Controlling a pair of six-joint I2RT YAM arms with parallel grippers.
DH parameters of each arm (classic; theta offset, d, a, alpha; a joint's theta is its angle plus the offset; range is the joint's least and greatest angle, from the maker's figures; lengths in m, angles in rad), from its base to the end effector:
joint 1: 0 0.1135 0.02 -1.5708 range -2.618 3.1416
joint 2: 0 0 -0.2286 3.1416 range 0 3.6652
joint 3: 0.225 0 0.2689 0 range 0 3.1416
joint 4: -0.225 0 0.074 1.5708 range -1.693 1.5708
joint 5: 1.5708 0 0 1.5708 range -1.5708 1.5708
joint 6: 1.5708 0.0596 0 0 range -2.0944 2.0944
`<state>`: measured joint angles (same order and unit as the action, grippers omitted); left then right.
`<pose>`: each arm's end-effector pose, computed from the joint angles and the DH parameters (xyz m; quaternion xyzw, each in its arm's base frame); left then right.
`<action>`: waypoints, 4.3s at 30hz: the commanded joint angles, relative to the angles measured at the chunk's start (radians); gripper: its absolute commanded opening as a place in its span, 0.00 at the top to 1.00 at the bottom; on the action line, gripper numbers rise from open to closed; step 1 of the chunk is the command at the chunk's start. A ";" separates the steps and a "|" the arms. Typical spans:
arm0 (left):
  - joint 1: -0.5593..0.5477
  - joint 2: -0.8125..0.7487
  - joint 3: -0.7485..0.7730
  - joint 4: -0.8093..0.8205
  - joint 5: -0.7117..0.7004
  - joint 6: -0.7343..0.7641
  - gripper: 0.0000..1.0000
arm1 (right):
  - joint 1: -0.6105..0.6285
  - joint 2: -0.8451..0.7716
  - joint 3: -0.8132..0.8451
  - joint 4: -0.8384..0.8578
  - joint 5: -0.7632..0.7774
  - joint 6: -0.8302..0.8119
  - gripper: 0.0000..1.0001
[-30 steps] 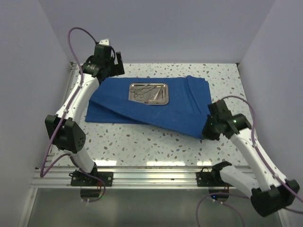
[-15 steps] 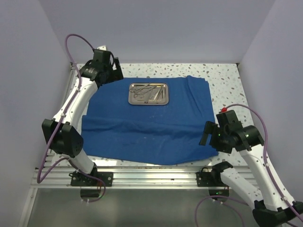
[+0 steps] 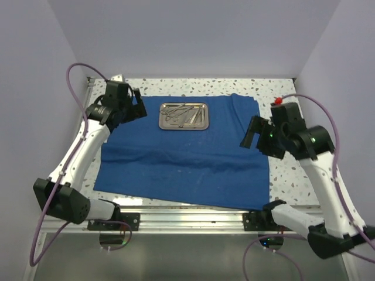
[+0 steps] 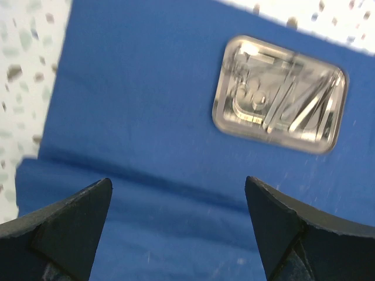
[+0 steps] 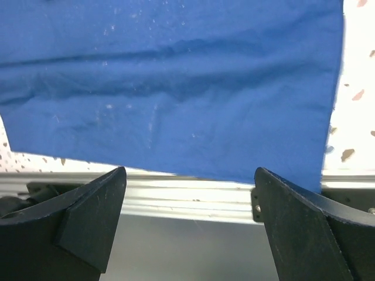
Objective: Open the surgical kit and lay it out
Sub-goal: Open the surgical kit at the center of the board, then smooth out the surgical kit at the center of the board.
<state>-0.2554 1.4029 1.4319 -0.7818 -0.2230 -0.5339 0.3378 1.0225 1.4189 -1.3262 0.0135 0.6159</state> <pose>0.3308 -0.0728 0.3161 -0.1704 0.8969 -0.0577 0.4041 0.1884 0.0653 0.3581 0.1337 0.9396 0.1389 0.2828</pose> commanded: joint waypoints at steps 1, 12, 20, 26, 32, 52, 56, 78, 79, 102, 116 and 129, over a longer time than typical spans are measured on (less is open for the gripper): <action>-0.045 -0.106 -0.164 0.016 0.062 -0.058 0.00 | -0.008 0.218 0.031 0.174 -0.038 0.028 0.07; -0.262 -0.239 -0.389 0.016 -0.065 -0.216 0.02 | -0.108 1.072 0.752 0.283 -0.023 -0.042 0.27; 0.068 0.034 -0.122 0.193 0.005 0.070 0.00 | -0.276 1.292 0.954 0.194 0.062 -0.022 0.14; 0.226 0.324 0.073 0.291 0.089 0.149 0.01 | -0.335 1.301 0.822 0.245 0.084 -0.024 0.12; 0.375 0.485 0.096 0.414 0.189 0.138 0.02 | -0.393 1.326 0.813 0.265 0.146 -0.057 0.11; 0.469 0.673 0.142 0.455 0.266 0.144 0.02 | -0.312 1.631 1.063 0.268 0.259 -0.073 0.35; 0.473 0.688 0.133 0.460 0.275 0.144 0.02 | -0.269 1.657 1.062 0.240 0.327 -0.123 0.48; 0.475 0.746 0.165 0.454 0.297 0.157 0.10 | -0.450 1.550 0.933 0.179 0.559 -0.105 0.81; 0.475 0.749 0.171 0.454 0.297 0.157 0.12 | -0.453 1.554 0.942 0.176 0.559 -0.108 0.67; 0.323 1.057 0.524 0.523 0.593 0.106 0.22 | -0.470 1.170 0.634 0.263 0.465 -0.144 0.21; 0.295 1.041 0.464 0.529 0.544 0.091 1.00 | -0.386 1.091 0.564 0.529 -0.059 -0.188 1.00; 0.369 0.940 0.401 0.489 0.516 0.132 1.00 | -0.284 1.421 0.775 0.476 -0.041 -0.186 1.00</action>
<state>0.0834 2.4031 1.8606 -0.2081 0.3294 -0.4477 0.0853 2.4325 2.1407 -0.8265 -0.0414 0.4435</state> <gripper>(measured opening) 0.019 0.010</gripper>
